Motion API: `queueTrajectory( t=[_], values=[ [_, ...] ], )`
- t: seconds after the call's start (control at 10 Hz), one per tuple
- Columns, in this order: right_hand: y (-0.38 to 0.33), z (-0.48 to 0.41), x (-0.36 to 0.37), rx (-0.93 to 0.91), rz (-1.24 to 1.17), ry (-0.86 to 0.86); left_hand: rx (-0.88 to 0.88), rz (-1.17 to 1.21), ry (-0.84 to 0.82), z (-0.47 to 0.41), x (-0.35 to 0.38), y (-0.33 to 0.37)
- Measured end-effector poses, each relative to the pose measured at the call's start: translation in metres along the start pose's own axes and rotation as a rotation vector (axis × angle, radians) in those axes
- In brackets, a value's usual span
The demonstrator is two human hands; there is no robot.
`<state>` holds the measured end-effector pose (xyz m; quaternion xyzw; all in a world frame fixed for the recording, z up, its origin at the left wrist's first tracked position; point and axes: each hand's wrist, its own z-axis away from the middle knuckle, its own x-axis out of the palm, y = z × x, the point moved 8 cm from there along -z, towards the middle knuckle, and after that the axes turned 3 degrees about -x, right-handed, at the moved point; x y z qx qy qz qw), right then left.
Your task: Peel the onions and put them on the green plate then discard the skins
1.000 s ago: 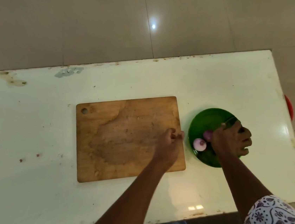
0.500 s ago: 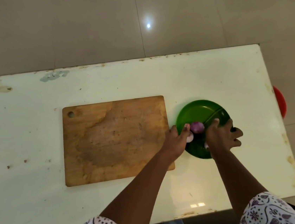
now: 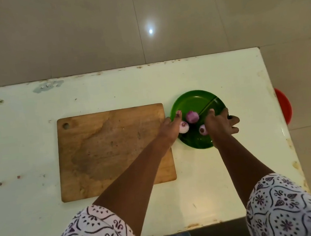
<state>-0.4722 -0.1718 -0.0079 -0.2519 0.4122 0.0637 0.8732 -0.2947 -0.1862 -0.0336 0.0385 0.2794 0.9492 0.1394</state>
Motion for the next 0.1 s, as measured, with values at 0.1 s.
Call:
queueTrajectory(
  t=[0.1],
  values=[
    [0.0011, 0.0024, -0.0030, 0.002, 0.006, -0.023, 0.001, -0.003, 0.036, 0.0052, -0.0052, -0.0015]
  ],
)
